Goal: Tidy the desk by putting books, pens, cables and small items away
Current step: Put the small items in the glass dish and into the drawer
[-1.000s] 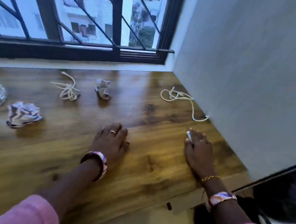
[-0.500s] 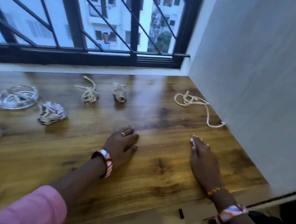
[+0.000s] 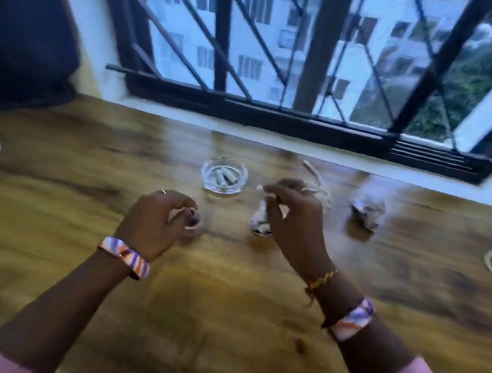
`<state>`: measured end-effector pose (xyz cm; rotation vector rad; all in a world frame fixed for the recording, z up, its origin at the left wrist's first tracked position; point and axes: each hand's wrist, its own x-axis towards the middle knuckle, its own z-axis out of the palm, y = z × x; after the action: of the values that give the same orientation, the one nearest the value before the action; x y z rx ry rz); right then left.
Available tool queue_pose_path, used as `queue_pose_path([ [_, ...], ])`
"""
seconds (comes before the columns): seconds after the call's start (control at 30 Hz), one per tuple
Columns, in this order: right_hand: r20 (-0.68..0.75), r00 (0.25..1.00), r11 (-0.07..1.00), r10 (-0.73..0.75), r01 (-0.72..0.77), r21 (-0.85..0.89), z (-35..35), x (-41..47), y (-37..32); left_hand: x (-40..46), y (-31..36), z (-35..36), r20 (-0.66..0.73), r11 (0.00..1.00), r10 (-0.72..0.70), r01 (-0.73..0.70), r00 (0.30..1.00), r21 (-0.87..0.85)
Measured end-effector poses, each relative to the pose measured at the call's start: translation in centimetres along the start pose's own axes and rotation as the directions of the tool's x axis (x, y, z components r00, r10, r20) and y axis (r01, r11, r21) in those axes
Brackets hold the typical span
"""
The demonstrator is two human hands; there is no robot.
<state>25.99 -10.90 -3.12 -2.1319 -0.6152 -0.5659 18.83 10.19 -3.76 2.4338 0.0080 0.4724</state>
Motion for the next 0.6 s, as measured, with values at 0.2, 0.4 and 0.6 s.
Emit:
queue_pose_path([
  [0.2, 0.216, 0.973, 0.977, 0.084, -0.038, -0.208, 9.2, 8.1, 1.1, 1.0, -6.6, -2.8, 0.1, 0.989, 0.025, -0.039, 0.995, 0.146],
  [0.4, 0.288, 0.955, 0.971, 0.066, 0.005, -0.239, 13.5, 8.8, 0.1, 0.0, -9.7, -3.8, -0.002, 0.989, -0.047, 0.047, 0.999, 0.139],
  [0.6, 0.383, 0.911, 0.875, 0.15, 0.058, -0.48, 13.3, 8.9, -0.8, -3.4, -11.4, -5.8, -0.045, 0.971, -0.124, 0.13, 0.991, 0.198],
])
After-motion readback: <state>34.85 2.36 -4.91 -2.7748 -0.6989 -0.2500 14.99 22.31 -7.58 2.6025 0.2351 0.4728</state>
